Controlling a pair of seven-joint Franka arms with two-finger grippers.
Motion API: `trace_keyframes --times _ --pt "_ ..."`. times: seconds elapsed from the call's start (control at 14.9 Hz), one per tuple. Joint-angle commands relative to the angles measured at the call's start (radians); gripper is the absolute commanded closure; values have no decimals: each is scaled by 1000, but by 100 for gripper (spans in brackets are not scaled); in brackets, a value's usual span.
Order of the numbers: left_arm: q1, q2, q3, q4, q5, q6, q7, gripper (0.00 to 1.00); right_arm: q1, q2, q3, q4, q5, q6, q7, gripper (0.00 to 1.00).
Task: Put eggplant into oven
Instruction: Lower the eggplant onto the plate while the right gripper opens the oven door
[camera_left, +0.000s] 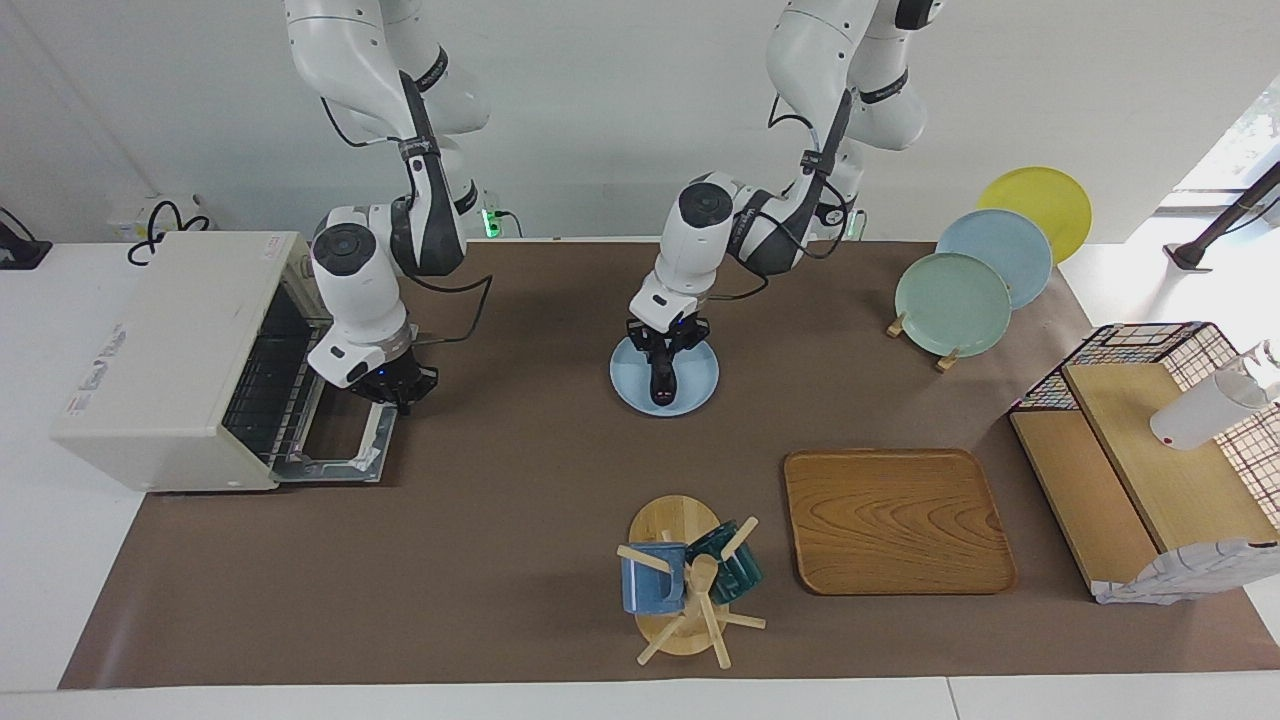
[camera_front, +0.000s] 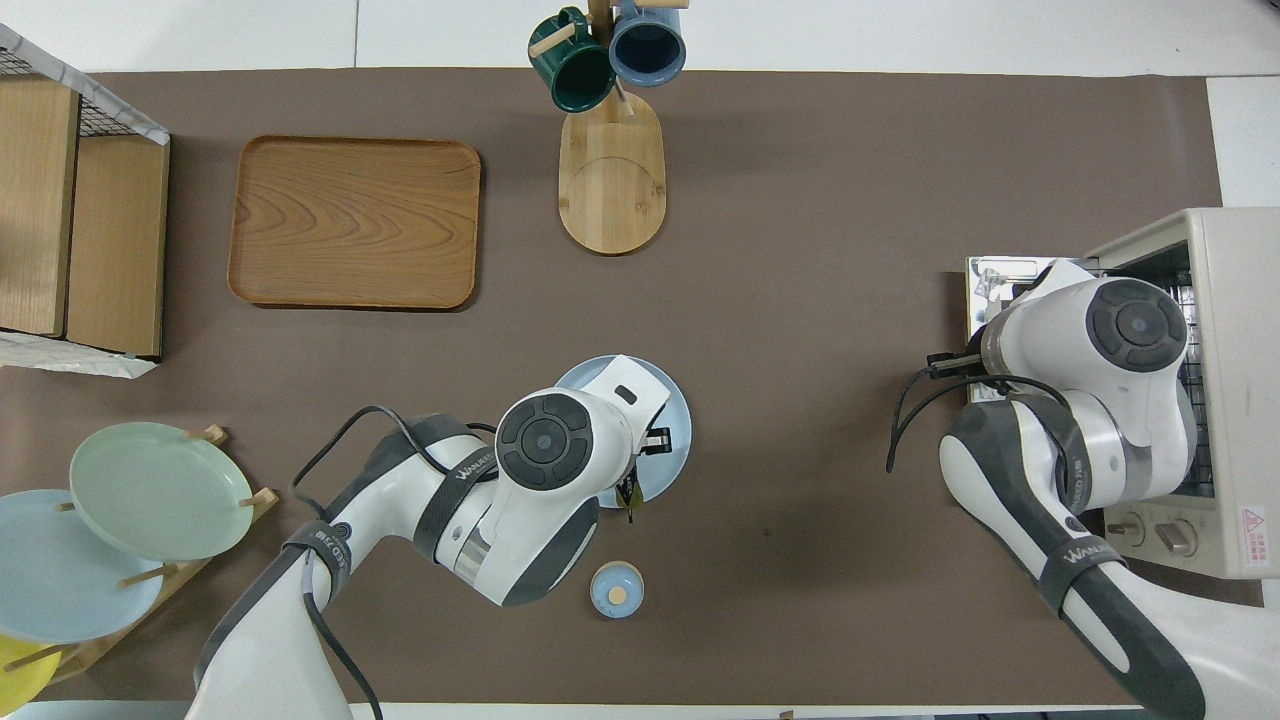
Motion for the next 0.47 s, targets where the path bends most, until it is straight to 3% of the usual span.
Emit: trace_keyframes --times 0.0,0.07,0.2,0.4 --pt "-21 -14 20 -7 -14 -10 2 78 61 -26 -13 -27 10 10 64 100" --pt "-10 -18 20 -2 -14 -17 12 1 74 -24 -13 -21 25 10 79 100" --pt "39 -38 26 39 -14 -110 73 0 104 -21 -13 10 74 -17 84 100" --pt "168 -48 25 203 -14 -359 185 0 102 -24 -13 54 148 -94 50 100"
